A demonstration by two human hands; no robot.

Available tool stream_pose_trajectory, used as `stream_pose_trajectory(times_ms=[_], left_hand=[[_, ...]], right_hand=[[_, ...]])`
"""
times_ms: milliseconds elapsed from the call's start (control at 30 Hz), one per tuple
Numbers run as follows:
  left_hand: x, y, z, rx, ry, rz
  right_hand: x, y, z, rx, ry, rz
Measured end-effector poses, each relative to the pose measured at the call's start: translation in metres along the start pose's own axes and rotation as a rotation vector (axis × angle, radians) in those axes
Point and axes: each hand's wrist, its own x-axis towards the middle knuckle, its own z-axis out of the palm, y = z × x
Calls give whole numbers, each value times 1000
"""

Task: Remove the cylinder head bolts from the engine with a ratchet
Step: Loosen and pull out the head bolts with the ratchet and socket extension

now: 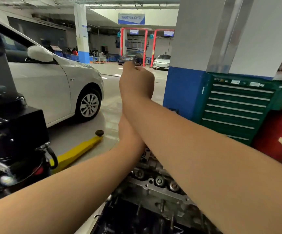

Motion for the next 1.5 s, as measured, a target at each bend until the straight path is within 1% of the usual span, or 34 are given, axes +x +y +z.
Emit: stream_pose_trajectory(times_ms=[33, 67, 100, 133, 167, 200, 233, 267, 300, 333, 367, 400, 433, 467, 500, 533, 567, 633, 667, 700, 800, 833, 900, 967, 1000, 1033, 1100, 1167, 1200, 1233, 1300, 1367, 1433, 1500], left_hand=[[5, 2, 4, -43, 100, -20], [10, 8, 3, -96, 197, -81], [14, 13, 3, -131, 247, -147], [18, 18, 1, -203, 252, -201], [21, 19, -2, -291, 201, -222], [25, 19, -8, -342, 108, -235], [28, 16, -16, -392, -52, -243], [34, 9, -26, -474, -280, -246], [40, 3, -35, -566, -510, -244], [48, -4, -42, -634, -683, -251], [53, -7, -48, -662, -790, -252], [57, -10, -51, -672, -853, -244], [57, -10, -52, -653, -871, -232], [56, -8, -51, -616, -856, -219], [53, -4, -50, -556, -793, -198], [47, 0, -49, -473, -670, -175], [42, 3, -47, -374, -486, -164], [29, 8, -44, -229, -49, -149], [23, 13, -43, -229, 91, -113], [16, 19, -41, -254, 157, -70], [7, 38, -26, -331, 210, -11], [7, 43, -20, -322, 237, 1], [11, 53, -7, -244, 306, -1], [19, 55, -1, -71, 360, -61], [25, 55, -2, 16, 349, -76], [30, 53, -4, 57, 304, -72], [41, 52, -12, -112, 148, -112], [47, 52, -25, -284, -21, -201], [47, 51, -31, -351, -87, -218], [47, 49, -35, -411, -129, -216], [47, 44, -40, -520, -176, -188], [48, 42, -40, -604, -243, -165], [51, 40, -40, -623, -325, -173], [55, 37, -41, -619, -423, -179]], right_hand=[[4, -3, -3, -20, -94, 17], [7, -6, -8, -59, -198, -1], [11, -7, -15, -143, -278, -75], [15, -7, -24, -305, -333, -205], [21, -8, -36, -535, -373, -374], [26, -12, -50, -763, -422, -540], [30, -18, -62, -938, -509, -662], [33, -26, -72, -1026, -631, -712], [35, -35, -79, -1045, -750, -703], [37, -43, -82, -1034, -839, -655], [39, -50, -82, -1024, -901, -604], [40, -56, -80, -1048, -927, -585], [40, -61, -77, -1111, -919, -608], [40, -65, -74, -1194, -896, -650], [40, -66, -72, -1277, -869, -693], [39, -66, -70, -1341, -830, -730], [38, -65, -68, -1368, -795, -760], [33, -59, -63, -1448, -737, -873], [29, -57, -60, -1498, -710, -936], [26, -55, -56, -1508, -682, -965], [15, -57, -49, -1531, -607, -908], [12, -58, -47, -1563, -595, -914], [6, -61, -46, -1650, -591, -937], [3, -64, -49, -1737, -587, -946], [3, -64, -52, -1756, -580, -931], [3, -63, -55, -1760, -561, -908], [8, -58, -59, -1717, -507, -880], [15, -58, -62, -1530, -482, -805], [17, -61, -65, -1442, -520, -785], [21, -64, -67, -1390, -594, -802], [23, -72, -71, -1351, -769, -821], [26, -79, -76, -1338, -875, -799], [29, -79, -81, -1344, -897, -774], [31, -75, -82, -1357, -881, -776]])
